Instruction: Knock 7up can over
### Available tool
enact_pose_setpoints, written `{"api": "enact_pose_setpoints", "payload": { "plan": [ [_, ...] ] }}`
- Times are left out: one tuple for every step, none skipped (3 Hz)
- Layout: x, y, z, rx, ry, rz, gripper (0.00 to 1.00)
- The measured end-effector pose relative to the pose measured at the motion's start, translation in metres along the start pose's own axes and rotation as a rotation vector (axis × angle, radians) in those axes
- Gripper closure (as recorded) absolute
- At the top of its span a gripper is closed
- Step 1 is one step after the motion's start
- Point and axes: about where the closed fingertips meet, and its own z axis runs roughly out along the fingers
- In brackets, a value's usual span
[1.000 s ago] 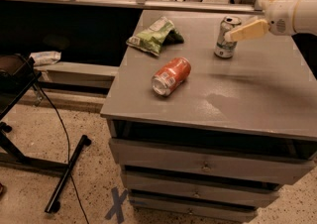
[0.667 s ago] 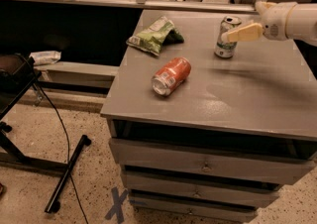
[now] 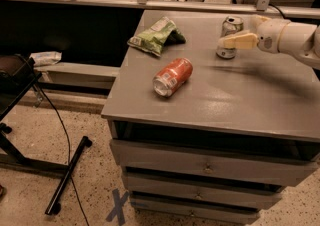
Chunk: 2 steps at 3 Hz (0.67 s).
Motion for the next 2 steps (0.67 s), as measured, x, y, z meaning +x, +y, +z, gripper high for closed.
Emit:
{"api": "enact_pose_setpoints", "payload": {
  "plan": [
    [0.0024,0.0088,0.0102,-0.049,-0.033,0.026,0.33],
    [-0.0016,0.0183,0.0166,-0.101,-0.035,0.026,0.64]
  ]
}}
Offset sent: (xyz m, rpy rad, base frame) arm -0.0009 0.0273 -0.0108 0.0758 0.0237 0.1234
